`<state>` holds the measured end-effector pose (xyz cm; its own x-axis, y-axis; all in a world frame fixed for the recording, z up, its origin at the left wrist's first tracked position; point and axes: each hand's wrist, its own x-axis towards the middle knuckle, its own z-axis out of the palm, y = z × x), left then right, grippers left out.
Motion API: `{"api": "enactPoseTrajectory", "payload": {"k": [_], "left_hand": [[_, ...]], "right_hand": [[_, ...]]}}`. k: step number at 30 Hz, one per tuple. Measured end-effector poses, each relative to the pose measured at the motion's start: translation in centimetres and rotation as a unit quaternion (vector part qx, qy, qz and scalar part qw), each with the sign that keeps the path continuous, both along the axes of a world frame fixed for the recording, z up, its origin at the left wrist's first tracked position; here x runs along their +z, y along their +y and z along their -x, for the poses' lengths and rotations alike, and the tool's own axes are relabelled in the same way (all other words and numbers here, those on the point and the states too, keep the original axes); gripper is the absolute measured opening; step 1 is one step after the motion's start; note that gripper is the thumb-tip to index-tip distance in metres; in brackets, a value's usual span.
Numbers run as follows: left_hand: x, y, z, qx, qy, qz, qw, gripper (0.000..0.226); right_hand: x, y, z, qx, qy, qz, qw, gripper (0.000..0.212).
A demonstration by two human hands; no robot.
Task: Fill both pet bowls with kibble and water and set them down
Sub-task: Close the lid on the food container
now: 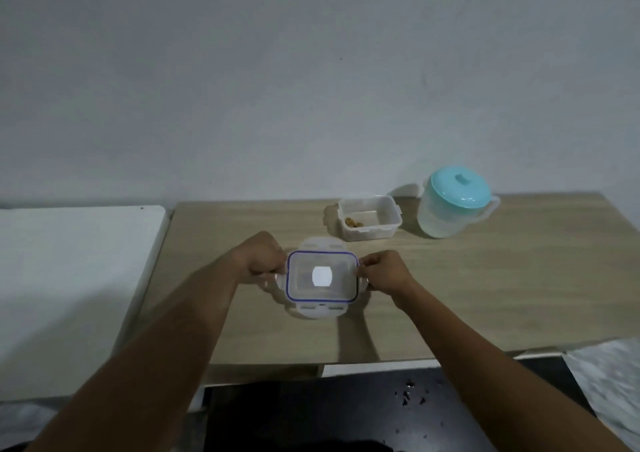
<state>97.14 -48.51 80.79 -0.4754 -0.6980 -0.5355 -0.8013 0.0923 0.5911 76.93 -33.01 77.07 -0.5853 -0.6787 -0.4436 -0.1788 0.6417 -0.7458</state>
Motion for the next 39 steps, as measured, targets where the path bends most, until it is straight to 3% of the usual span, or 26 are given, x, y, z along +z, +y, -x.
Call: {"api": "enactPoseTrajectory", "payload": {"k": [3, 7, 10, 13, 18, 21, 27, 34, 39], "left_hand": [[1.7, -0.8, 2.7, 0.007, 0.095, 0.015, 0.995, 0.017], [3.3, -1.6, 7.0, 0.074, 0.250, 0.032, 0.965, 0.014], [3.9, -1.0, 10.1, 0.125, 0.323, -0.018, 0.938, 0.015], [2.9, -0.4, 12.0, 0.188, 0.361, -0.062, 0.911, 0.021], [-0.1, -0.2, 14.4, 0.340, 0.405, -0.101, 0.843, 0.025], [-2.6, 0.2, 16.1, 0.348, 0.352, -0.020, 0.869, 0.037], [-4.9, 1.1, 17.9, 0.340, 0.282, 0.075, 0.894, 0.050], [-4.4, 2.0, 16.0, 0.329, 0.257, 0.062, 0.907, 0.058], [-5.0, 6.3, 11.9, 0.328, 0.307, 0.003, 0.893, 0.054]], "right_hand": [[2.6, -0.1, 3.3, -0.039, 0.004, 0.090, 0.995, 0.023], [4.9, -0.4, 6.9, -0.108, 0.054, 0.224, 0.967, 0.007], [4.7, -0.9, 8.6, -0.161, 0.026, 0.285, 0.944, 0.013], [3.5, -1.2, 10.1, -0.176, 0.001, 0.322, 0.930, 0.015], [1.1, -2.1, 10.9, -0.136, 0.094, 0.304, 0.938, 0.030], [-0.2, -2.5, 10.7, -0.081, 0.147, 0.252, 0.953, 0.040], [-2.6, -3.6, 10.9, -0.064, 0.076, 0.204, 0.974, 0.037], [-1.9, -2.7, 11.6, -0.067, 0.028, 0.183, 0.980, 0.055], [-3.6, 2.1, 9.4, -0.078, -0.022, 0.182, 0.980, 0.053]]}}
